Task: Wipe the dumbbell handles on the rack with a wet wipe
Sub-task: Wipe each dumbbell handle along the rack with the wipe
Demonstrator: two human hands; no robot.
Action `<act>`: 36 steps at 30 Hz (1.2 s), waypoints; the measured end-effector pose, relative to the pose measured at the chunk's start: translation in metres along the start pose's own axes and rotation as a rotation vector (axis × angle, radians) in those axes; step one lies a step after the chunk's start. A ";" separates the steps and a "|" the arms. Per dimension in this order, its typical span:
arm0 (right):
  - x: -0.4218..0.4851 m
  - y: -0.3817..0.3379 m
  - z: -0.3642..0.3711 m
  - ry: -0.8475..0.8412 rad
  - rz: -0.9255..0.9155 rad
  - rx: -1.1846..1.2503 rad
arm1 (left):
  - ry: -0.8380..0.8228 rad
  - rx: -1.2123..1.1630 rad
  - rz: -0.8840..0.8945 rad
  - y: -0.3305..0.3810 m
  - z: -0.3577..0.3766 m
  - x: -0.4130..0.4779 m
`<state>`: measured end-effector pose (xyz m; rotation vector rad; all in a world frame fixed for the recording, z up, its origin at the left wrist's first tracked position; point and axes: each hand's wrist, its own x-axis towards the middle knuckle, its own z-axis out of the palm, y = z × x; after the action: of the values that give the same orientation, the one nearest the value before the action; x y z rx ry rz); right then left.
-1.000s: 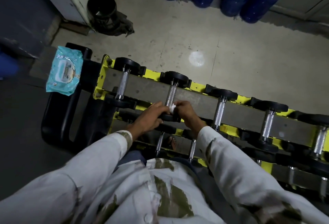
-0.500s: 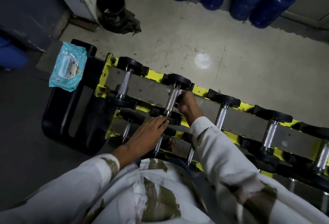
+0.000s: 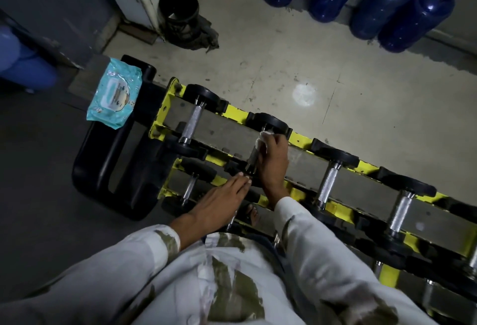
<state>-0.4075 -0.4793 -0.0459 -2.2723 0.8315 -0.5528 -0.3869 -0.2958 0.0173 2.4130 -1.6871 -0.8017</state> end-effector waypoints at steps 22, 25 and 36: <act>0.057 -0.060 0.013 -1.167 -0.532 -0.901 | 0.066 0.154 -0.097 0.015 0.025 0.000; 0.047 -0.039 0.002 -1.093 -0.511 -0.688 | 0.032 0.153 -0.114 0.018 0.024 -0.001; -0.033 0.028 -0.019 -0.461 0.308 0.112 | -0.041 0.138 -0.163 0.022 0.034 0.003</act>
<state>-0.4540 -0.4816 -0.0574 -2.0001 0.8616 0.0652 -0.4208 -0.2994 -0.0048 2.6734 -1.6263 -0.7843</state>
